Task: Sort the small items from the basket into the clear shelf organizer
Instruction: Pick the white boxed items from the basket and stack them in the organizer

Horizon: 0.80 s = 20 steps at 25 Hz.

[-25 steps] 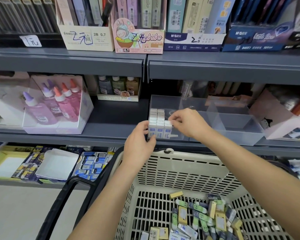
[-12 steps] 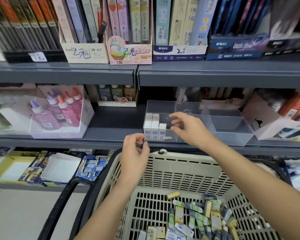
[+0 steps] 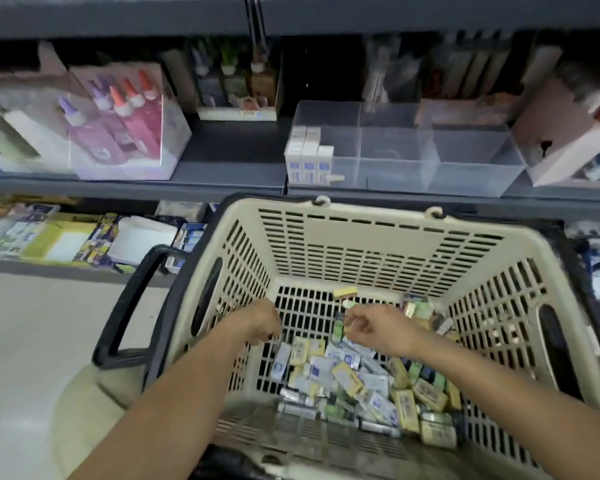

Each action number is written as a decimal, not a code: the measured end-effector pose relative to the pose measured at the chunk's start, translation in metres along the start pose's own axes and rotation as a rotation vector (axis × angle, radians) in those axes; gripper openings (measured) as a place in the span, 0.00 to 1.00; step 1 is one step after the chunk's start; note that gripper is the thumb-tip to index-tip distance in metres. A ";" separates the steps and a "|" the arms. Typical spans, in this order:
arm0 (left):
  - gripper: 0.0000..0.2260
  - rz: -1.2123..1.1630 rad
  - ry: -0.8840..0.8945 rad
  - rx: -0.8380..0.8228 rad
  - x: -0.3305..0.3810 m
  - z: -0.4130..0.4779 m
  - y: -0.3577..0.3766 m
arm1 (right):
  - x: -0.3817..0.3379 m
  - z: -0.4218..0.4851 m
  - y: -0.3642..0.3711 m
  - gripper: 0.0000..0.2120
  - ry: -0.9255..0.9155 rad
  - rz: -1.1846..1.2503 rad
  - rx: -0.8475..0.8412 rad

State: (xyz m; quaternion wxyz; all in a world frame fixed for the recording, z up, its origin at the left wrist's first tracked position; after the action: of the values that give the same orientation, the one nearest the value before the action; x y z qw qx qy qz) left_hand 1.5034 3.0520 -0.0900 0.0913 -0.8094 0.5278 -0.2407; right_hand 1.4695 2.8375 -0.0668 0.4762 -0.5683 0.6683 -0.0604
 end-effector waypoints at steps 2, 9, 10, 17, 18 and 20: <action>0.10 0.069 -0.042 -0.083 -0.008 0.004 0.009 | 0.007 0.003 0.015 0.12 0.028 -0.039 -0.109; 0.16 0.367 0.030 -0.103 -0.005 0.020 0.052 | 0.024 0.009 0.024 0.12 0.109 -0.073 -0.127; 0.18 0.367 0.046 -0.092 -0.005 0.022 0.053 | 0.023 0.009 0.028 0.12 0.095 -0.075 -0.130; 0.10 0.371 0.098 -0.035 0.006 0.029 0.051 | -0.012 0.021 0.066 0.27 -0.018 -0.281 -0.070; 0.11 0.351 0.101 -0.046 0.006 0.028 0.051 | -0.012 0.023 0.071 0.30 0.008 -0.331 -0.081; 0.12 0.237 0.089 -0.081 0.006 0.028 0.046 | -0.010 0.026 0.073 0.28 0.036 -0.358 -0.065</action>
State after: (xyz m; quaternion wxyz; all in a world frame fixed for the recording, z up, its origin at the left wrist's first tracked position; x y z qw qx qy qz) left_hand 1.4814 3.0237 -0.1309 0.0627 -0.7328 0.6327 -0.2425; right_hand 1.4356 2.8827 -0.1202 0.4272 -0.6921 0.5663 -0.1329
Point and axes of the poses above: each hand's wrist, its own z-axis towards the middle knuckle, its own y-axis out of the palm, x = y × z, the point moved 4 cm from there along z, towards the middle knuckle, and after that the axes turned 7 degrees about -x, right-handed, at the moved point
